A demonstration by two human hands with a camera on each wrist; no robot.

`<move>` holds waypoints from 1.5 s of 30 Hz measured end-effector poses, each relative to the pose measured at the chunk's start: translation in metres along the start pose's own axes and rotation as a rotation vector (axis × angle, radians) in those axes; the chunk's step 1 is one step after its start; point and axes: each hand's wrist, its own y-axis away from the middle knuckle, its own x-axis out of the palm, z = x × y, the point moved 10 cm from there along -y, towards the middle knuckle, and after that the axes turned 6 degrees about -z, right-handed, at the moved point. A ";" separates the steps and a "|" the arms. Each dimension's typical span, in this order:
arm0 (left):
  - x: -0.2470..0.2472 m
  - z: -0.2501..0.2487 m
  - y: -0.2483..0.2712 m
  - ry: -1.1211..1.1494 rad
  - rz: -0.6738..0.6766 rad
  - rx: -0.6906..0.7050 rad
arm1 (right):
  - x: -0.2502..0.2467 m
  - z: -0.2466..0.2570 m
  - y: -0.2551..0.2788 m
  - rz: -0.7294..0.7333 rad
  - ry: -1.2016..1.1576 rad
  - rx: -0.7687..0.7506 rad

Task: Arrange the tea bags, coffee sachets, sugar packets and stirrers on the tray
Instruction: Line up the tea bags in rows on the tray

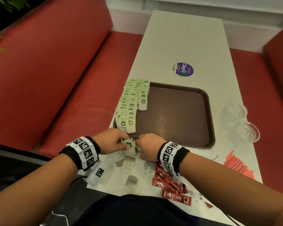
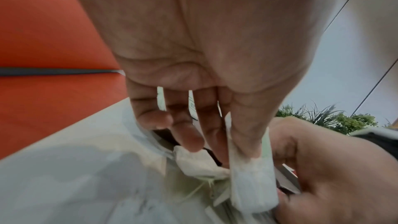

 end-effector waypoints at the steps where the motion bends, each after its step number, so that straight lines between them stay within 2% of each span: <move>1: -0.001 0.002 0.000 0.002 0.005 -0.005 | -0.001 -0.001 0.000 -0.010 -0.012 -0.004; 6: -0.012 0.001 -0.003 0.068 -0.024 -0.005 | -0.017 -0.014 0.002 -0.114 -0.215 0.029; 11: -0.022 -0.011 -0.005 0.149 -0.046 0.049 | -0.033 -0.040 0.009 -0.296 -0.598 0.162; 15: -0.035 -0.026 -0.011 0.233 -0.087 0.073 | -0.047 -0.050 0.015 -0.377 -0.701 0.184; 18: -0.044 -0.034 -0.020 0.294 -0.145 0.079 | -0.054 -0.052 0.015 -0.409 -0.835 0.177; 21: -0.057 -0.039 -0.029 0.328 -0.288 0.064 | -0.060 -0.057 0.015 -0.439 -0.968 0.202; 25: -0.066 -0.046 -0.037 0.329 -0.368 0.058 | -0.058 -0.057 0.012 -0.399 -1.141 0.229; 30: -0.085 -0.056 -0.040 0.269 -0.485 0.118 | -0.063 -0.065 0.010 -0.416 -1.005 0.182; 33: -0.095 -0.054 -0.042 0.293 -0.528 0.127 | -0.069 -0.076 0.013 -0.486 -1.005 0.173; 37: -0.098 -0.061 -0.045 0.265 -0.519 0.177 | -0.077 -0.090 0.014 -0.602 -1.001 0.190; 42: -0.101 -0.071 -0.054 0.169 -0.542 0.276 | -0.076 -0.096 0.004 -0.603 -1.004 0.189; 45: -0.095 -0.060 -0.069 0.104 -0.521 0.226 | -0.074 -0.104 0.004 -0.586 -0.848 0.243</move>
